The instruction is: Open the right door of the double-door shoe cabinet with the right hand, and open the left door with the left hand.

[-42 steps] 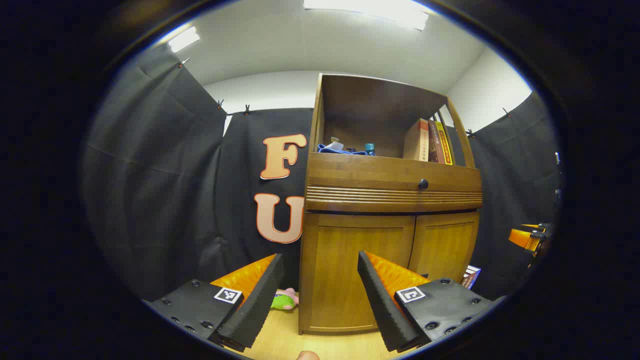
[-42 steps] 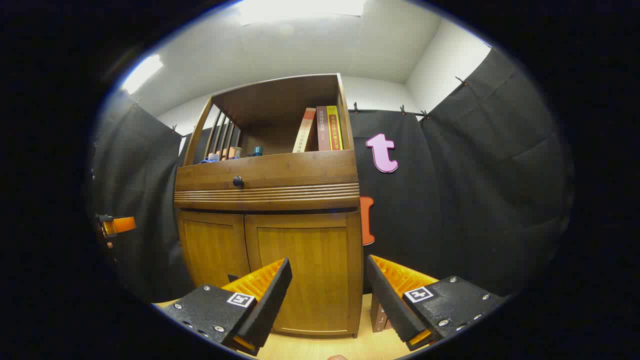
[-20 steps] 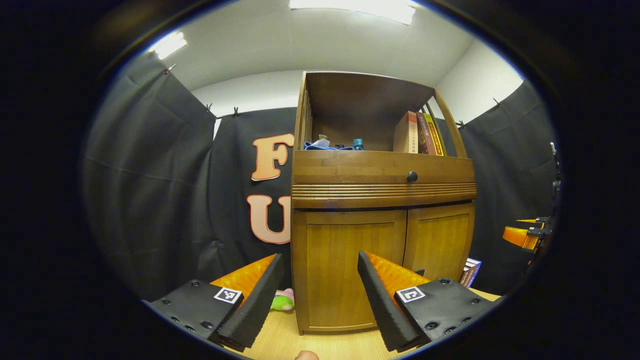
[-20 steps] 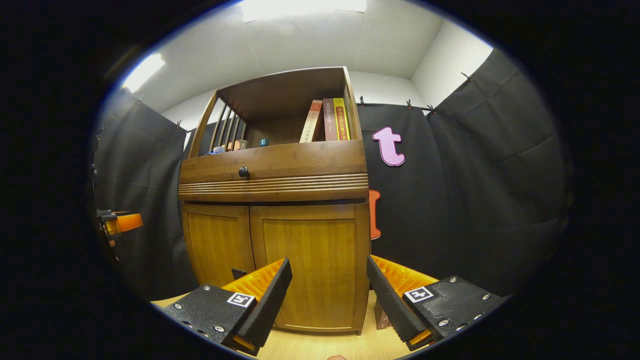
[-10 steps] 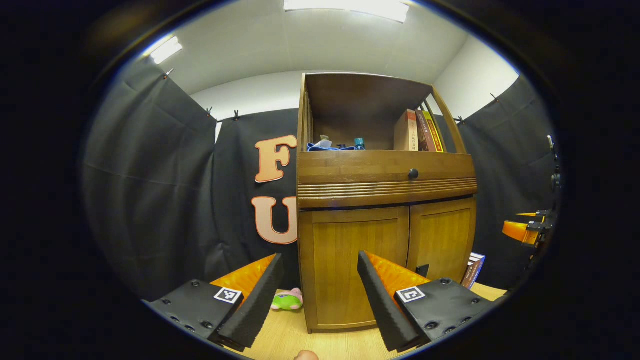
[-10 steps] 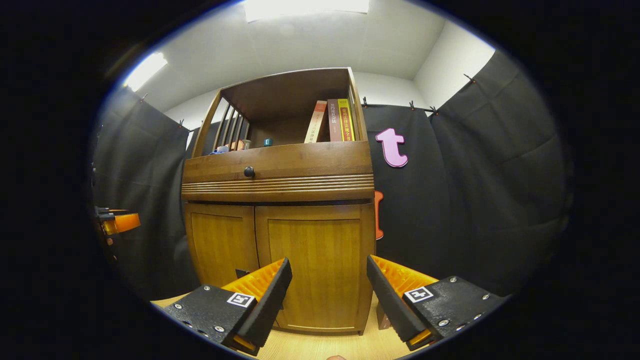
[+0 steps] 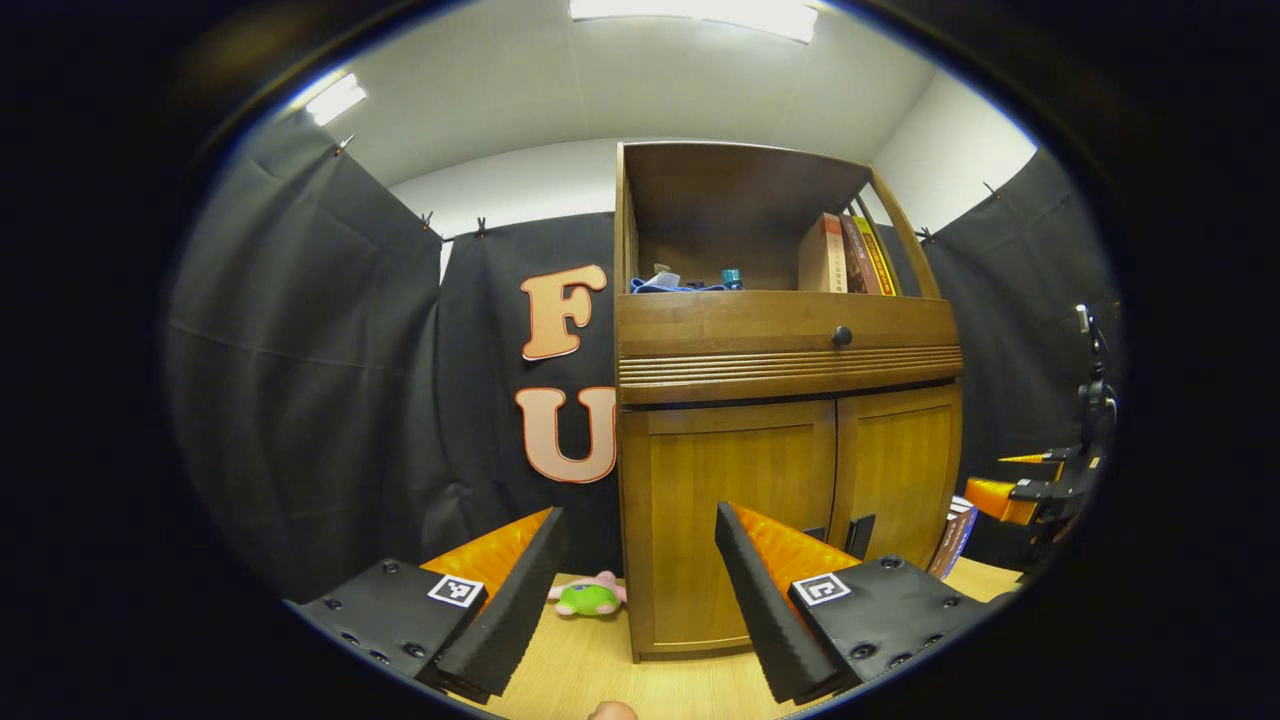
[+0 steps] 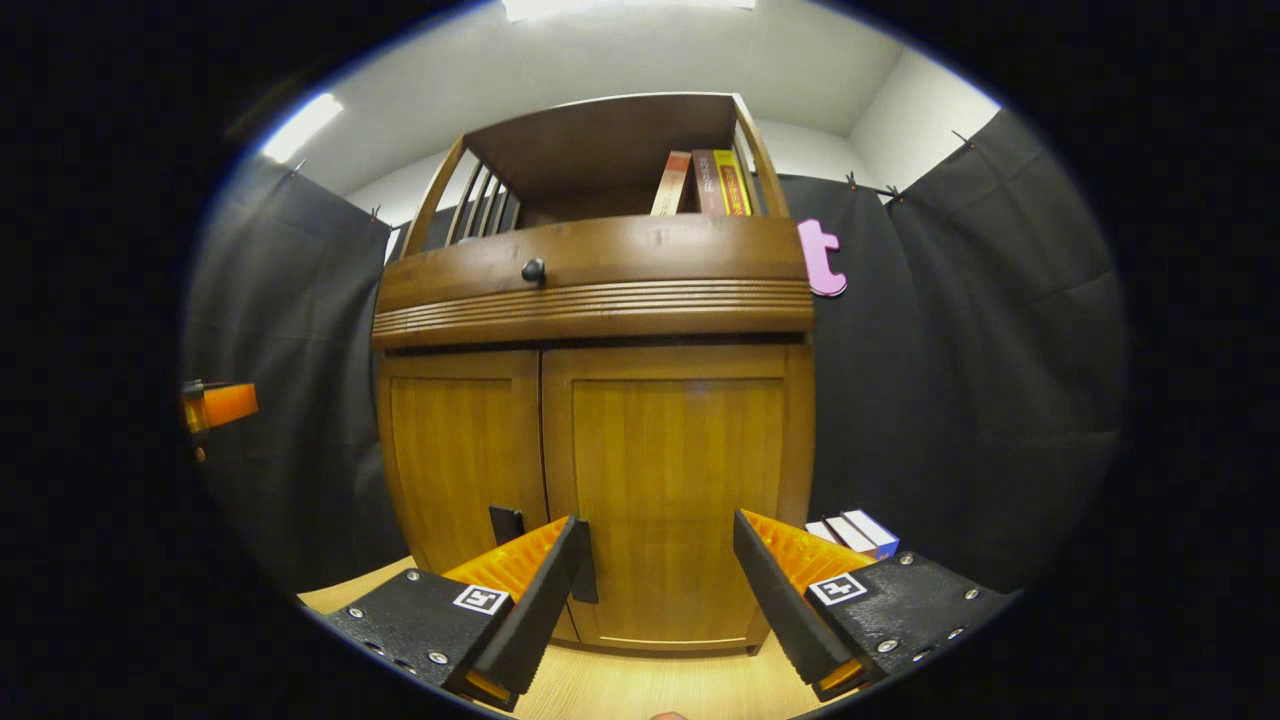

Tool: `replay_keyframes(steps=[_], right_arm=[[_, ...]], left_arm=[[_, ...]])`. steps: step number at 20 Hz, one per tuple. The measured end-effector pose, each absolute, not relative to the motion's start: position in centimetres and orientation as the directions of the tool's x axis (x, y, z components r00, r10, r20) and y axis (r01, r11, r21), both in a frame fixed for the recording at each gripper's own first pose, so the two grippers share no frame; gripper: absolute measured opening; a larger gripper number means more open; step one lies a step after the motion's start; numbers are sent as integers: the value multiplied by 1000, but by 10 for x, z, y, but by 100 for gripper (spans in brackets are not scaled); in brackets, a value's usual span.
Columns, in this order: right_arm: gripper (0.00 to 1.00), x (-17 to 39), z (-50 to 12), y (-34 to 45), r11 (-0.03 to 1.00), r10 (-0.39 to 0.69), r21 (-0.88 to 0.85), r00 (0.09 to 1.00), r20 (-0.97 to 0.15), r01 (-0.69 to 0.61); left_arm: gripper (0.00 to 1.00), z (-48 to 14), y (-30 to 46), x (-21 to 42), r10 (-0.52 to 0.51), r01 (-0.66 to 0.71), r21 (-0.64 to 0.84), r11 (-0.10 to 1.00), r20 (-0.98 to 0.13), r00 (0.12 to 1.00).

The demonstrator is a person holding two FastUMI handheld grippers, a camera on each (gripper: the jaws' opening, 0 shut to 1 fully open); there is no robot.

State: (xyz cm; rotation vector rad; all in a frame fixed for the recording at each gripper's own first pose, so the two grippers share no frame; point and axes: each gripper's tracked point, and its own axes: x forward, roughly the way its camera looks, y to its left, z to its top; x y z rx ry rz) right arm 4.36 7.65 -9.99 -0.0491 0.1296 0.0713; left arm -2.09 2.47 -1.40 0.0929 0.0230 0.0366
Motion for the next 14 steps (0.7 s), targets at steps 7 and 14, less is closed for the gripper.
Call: replay_keyframes(steps=[7, 14], right_arm=[[94, 88, -160, 117, 993, 82, -75, 983, -162, -95], [96, 109, -203, 133, 993, 96, -50, 970, -225, -110]], left_arm=[[95, -17, 43, -25, 68, -65, 109, 992, -17, 998], [96, -17, 55, -30, 84, -83, 116, 990, -2, 997]])
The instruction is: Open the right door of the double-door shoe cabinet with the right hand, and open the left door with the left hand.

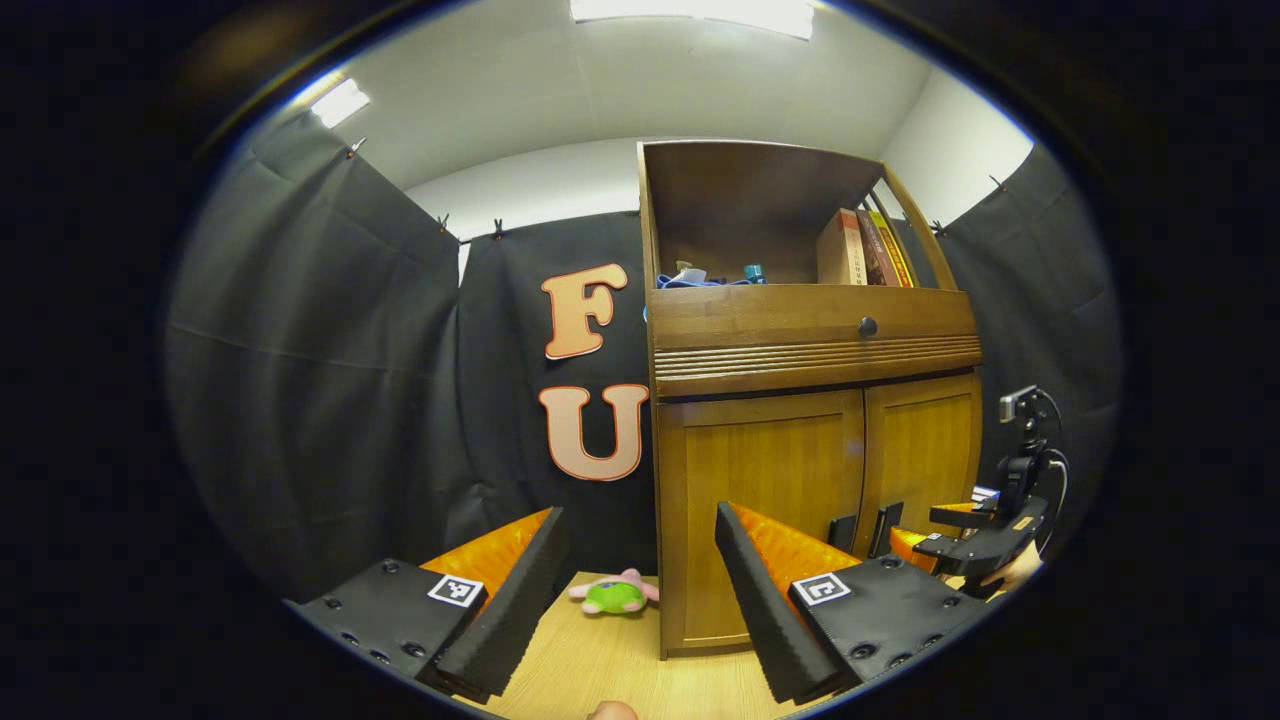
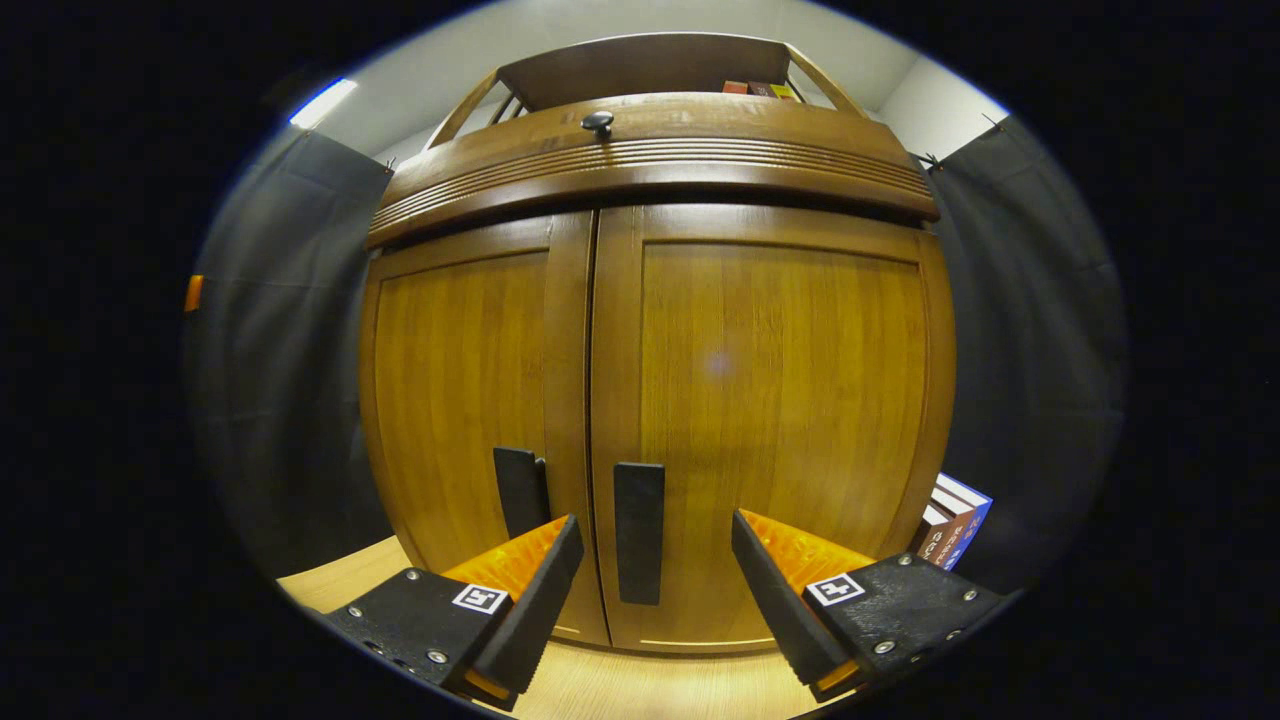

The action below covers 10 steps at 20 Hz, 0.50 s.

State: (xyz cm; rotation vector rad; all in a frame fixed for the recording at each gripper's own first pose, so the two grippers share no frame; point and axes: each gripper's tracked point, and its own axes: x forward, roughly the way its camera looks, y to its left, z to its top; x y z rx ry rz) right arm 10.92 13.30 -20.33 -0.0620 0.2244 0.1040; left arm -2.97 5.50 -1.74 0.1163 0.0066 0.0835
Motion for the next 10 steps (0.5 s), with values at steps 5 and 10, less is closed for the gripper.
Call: replay_keyframes(steps=[5, 10], right_arm=[[83, 122, -224, 136, 995, 89, -21, 960, -267, -98], [73, 128, -232, 142, 994, 99, -10, 955, -279, -106]], left_arm=[[96, -21, 65, -29, 99, -99, 126, 987, 5, 995], [94, -30, 79, -24, 119, -117, 119, 986, -10, 993]])
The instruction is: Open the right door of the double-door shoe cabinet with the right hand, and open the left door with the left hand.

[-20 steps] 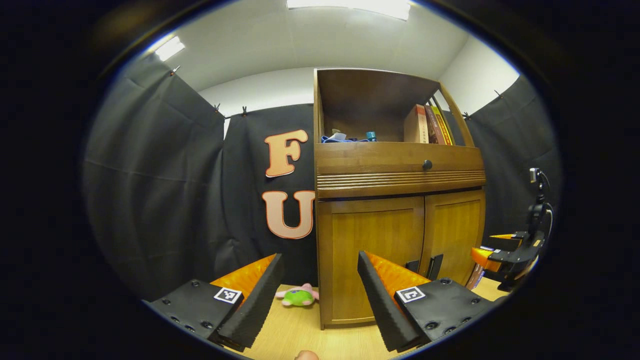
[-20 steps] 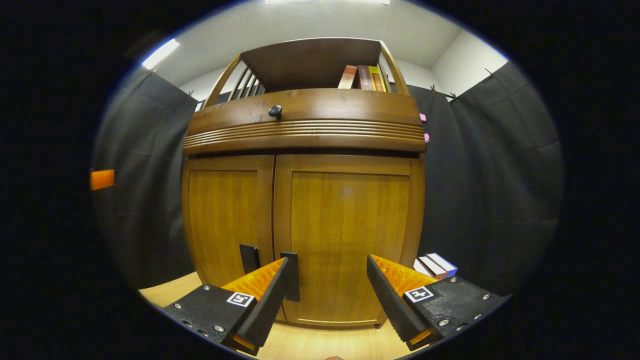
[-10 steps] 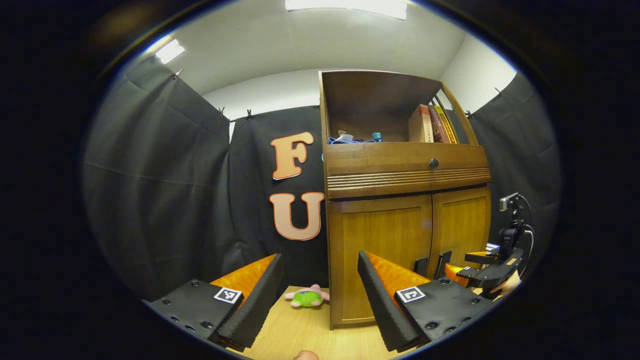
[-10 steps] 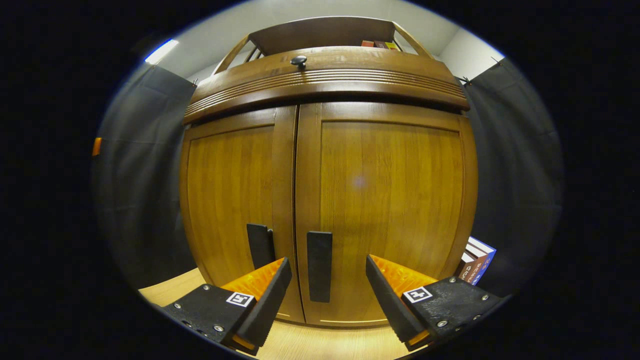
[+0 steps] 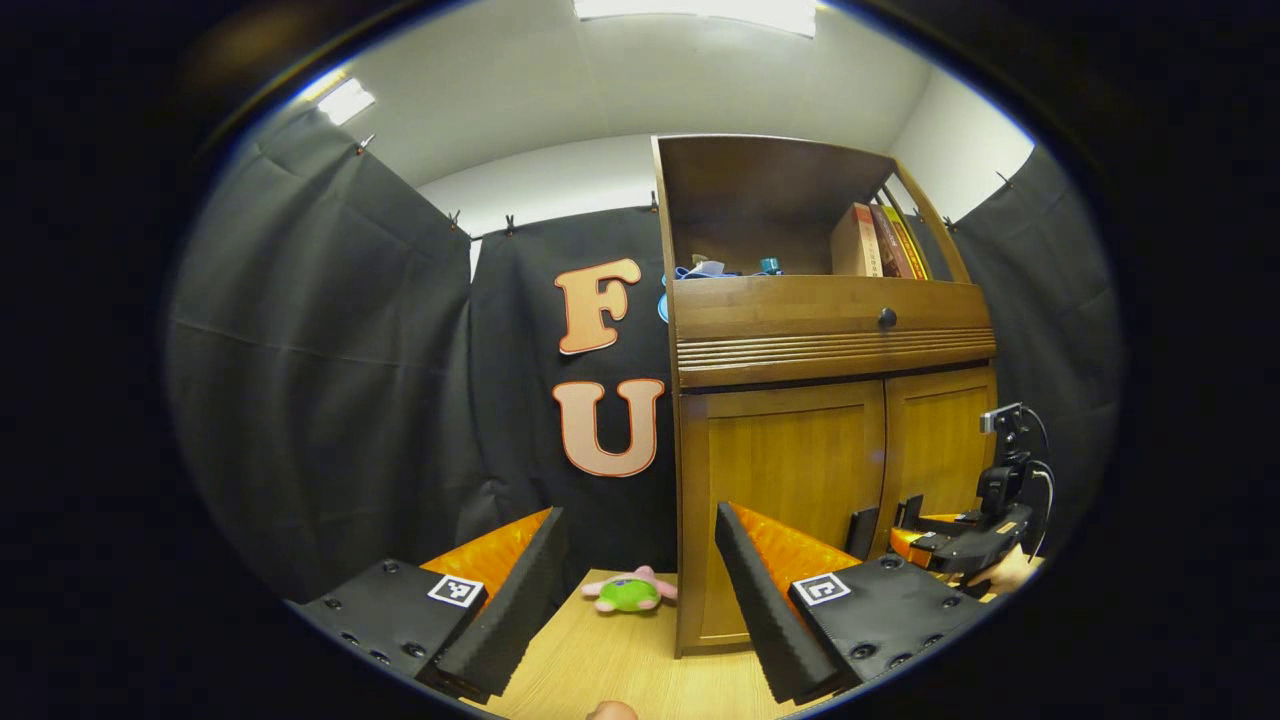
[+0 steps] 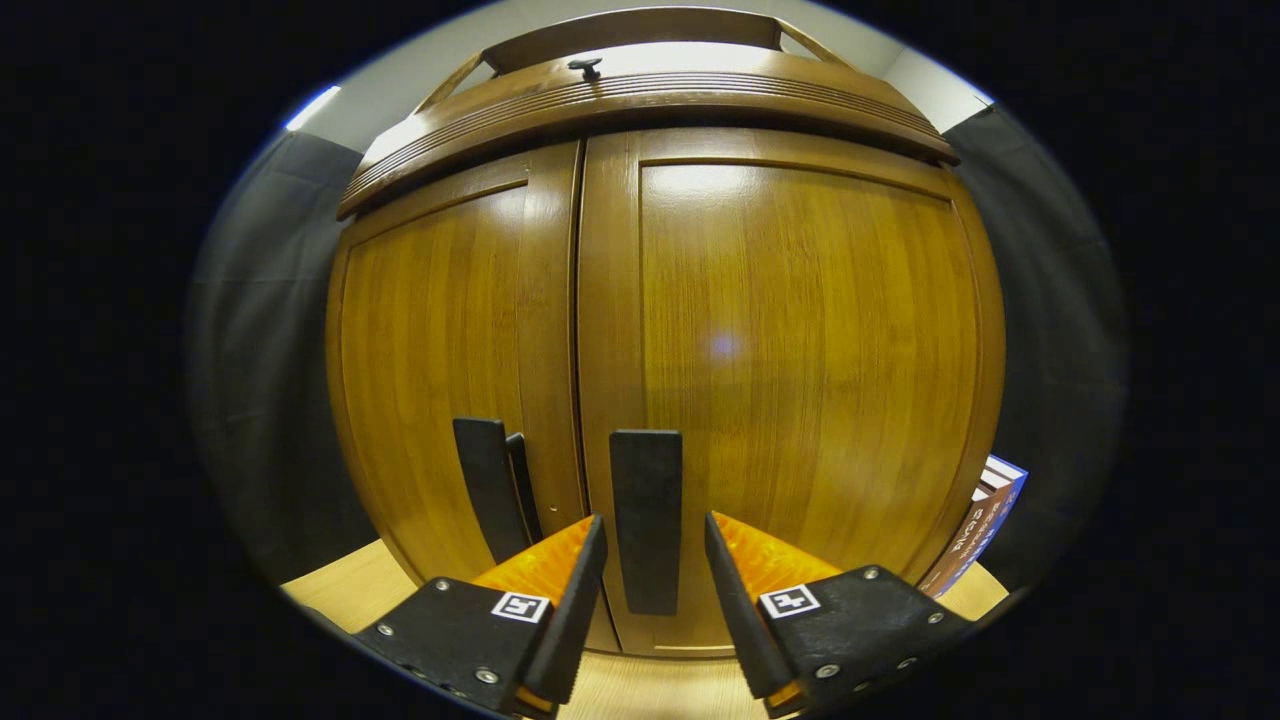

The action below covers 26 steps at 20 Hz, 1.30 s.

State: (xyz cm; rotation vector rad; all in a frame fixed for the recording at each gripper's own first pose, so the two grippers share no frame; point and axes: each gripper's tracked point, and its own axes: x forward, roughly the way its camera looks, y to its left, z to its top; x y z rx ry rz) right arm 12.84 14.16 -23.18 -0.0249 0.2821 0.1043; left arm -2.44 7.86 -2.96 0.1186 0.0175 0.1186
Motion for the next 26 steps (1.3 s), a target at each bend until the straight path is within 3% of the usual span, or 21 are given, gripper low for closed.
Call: replay_keyframes(steps=[1, 2, 3, 4, 12, 13, 14, 26], right_arm=[[43, 129, -232, 142, 995, 98, -5, 955, -278, -103], [60, 129, -232, 145, 994, 106, 10, 954, -279, -108], [33, 129, -235, 145, 994, 110, 18, 953, -283, -109], [40, 129, -234, 145, 994, 107, 23, 954, -280, -105], [33, 119, -231, 145, 991, 131, 37, 955, -268, -125], [43, 116, -231, 145, 990, 139, 40, 954, -265, -133], [32, 112, -230, 145, 989, 148, 41, 953, -265, -142], [31, 72, -219, 135, 976, 217, 73, 942, -254, -205]], left_arm=[[94, -31, 82, -23, 126, -124, 117, 985, -13, 992], [98, -34, 84, -23, 129, -126, 115, 985, -17, 991], [97, -36, 85, -22, 131, -128, 112, 986, -20, 991], [97, -38, 86, -21, 132, -128, 109, 986, -24, 991], [98, -46, 81, -24, 114, -112, 85, 990, -25, 993], [98, -46, 80, -24, 114, -112, 82, 990, -26, 993], [98, -47, 78, -24, 113, -110, 80, 991, -28, 993], [95, -47, 55, -35, 73, -70, 93, 993, -30, 997]])
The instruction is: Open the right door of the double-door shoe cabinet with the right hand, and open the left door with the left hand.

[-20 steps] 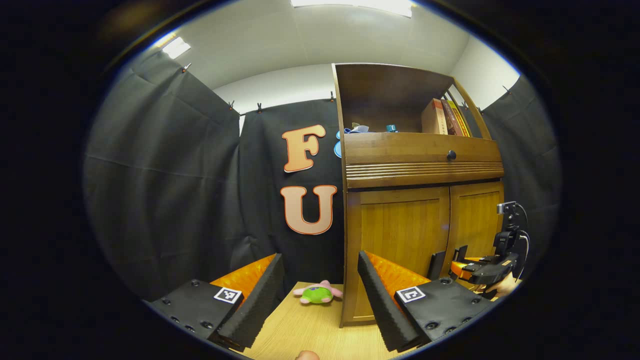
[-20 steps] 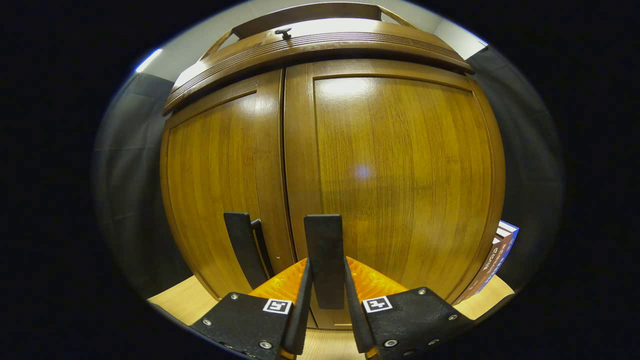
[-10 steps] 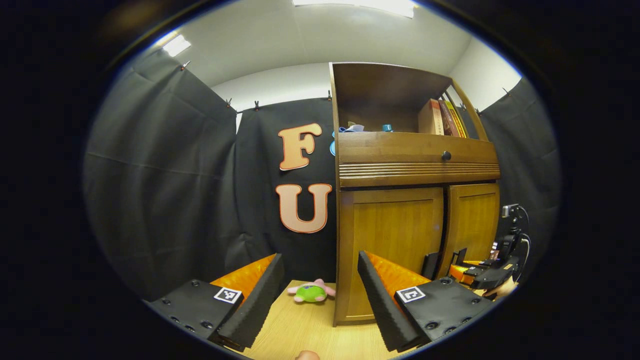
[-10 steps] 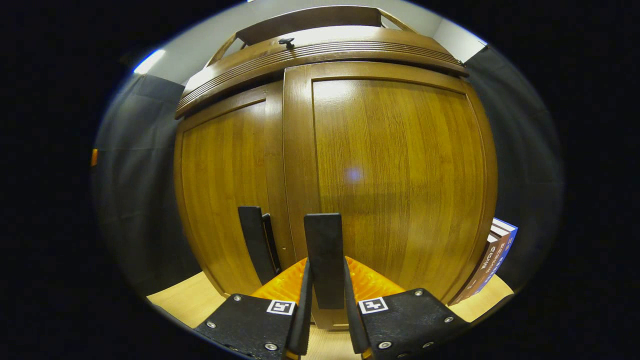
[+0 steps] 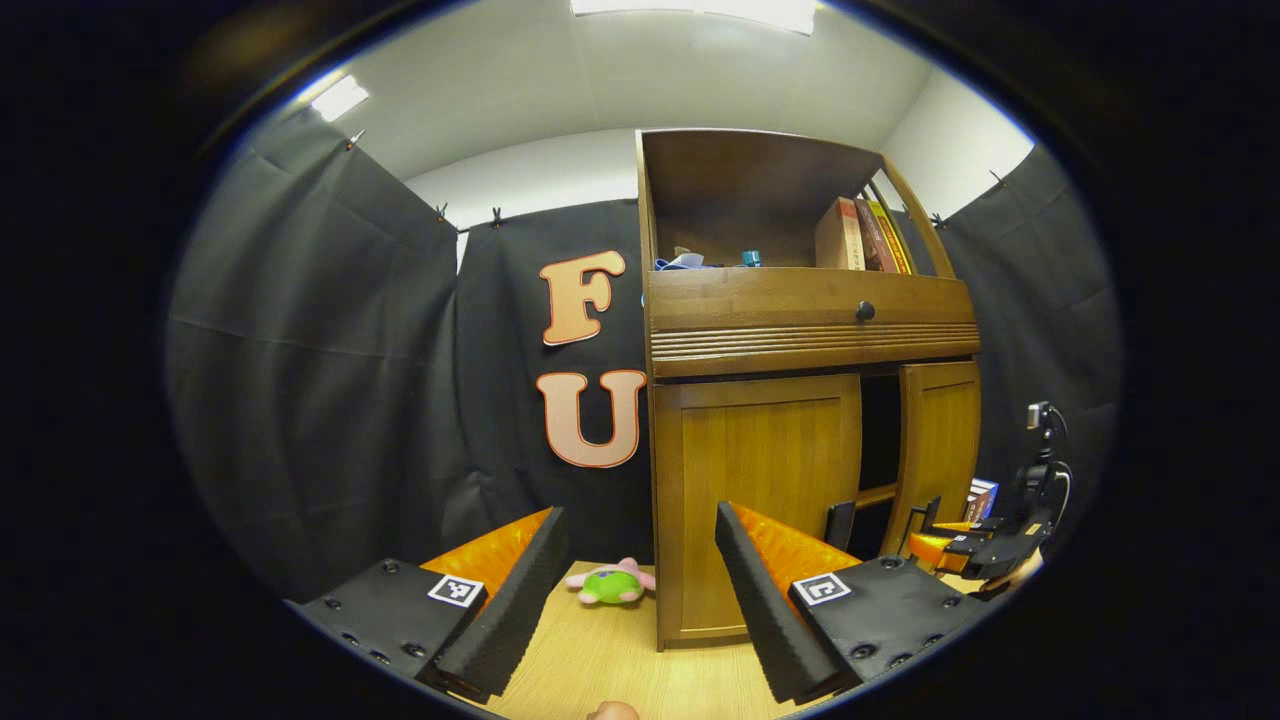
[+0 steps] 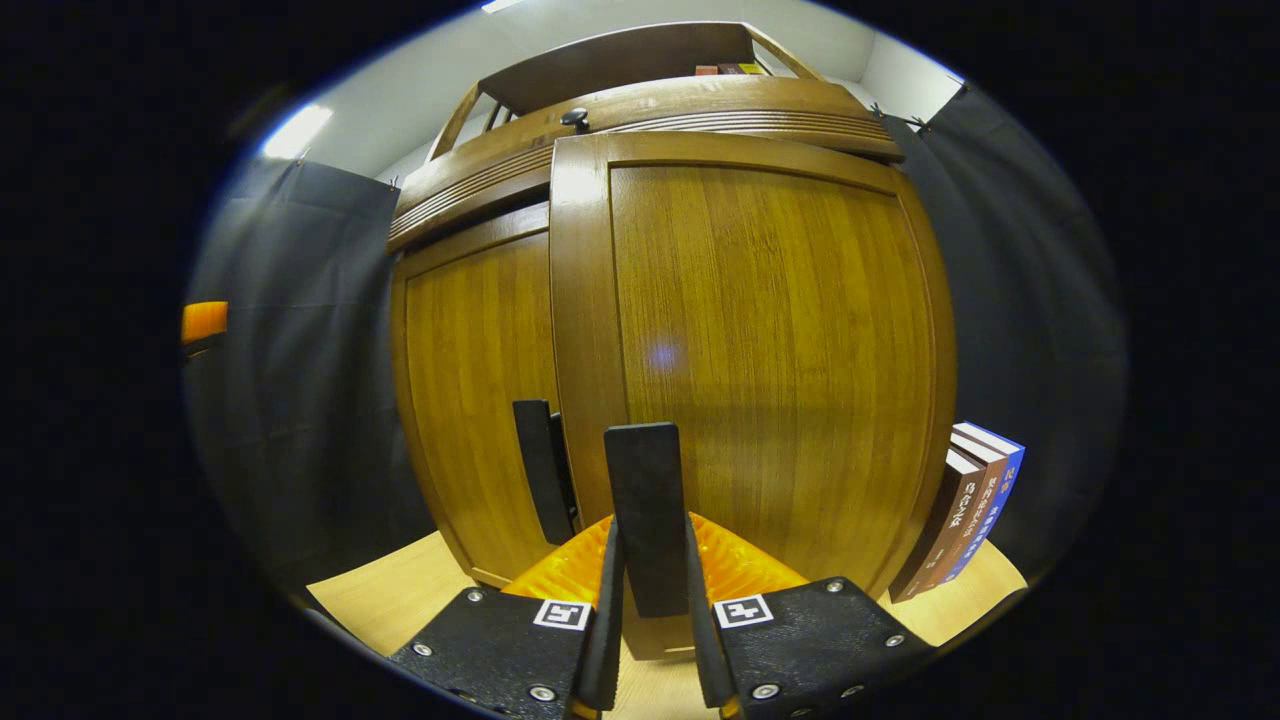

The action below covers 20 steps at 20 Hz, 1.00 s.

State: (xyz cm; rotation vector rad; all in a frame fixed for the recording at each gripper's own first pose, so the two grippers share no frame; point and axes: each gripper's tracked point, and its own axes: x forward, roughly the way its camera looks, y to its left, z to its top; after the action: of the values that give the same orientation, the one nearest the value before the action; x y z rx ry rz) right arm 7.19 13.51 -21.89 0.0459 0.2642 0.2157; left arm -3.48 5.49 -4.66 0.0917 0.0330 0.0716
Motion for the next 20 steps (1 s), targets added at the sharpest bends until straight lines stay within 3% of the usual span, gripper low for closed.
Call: replay_keyframes(steps=[15, 18, 19, 20], right_arm=[[30, 18, -206, 93, 978, 205, 83, 948, -242, -191], [24, 10, -204, 85, 981, 191, 92, 951, -243, -173], [30, 7, -203, 81, 982, 184, 88, 953, -242, -167], [12, 4, -202, 77, 983, 176, 86, 954, -242, -160]], left_arm=[[95, -49, 41, -36, 40, -37, 63, 997, -40, 998], [95, -46, 37, -38, 31, -29, 72, 997, -29, 999], [95, -44, 35, -39, 30, -28, 75, 997, -24, 999], [95, -44, 34, -38, 26, -25, 75, 997, -23, 999]])
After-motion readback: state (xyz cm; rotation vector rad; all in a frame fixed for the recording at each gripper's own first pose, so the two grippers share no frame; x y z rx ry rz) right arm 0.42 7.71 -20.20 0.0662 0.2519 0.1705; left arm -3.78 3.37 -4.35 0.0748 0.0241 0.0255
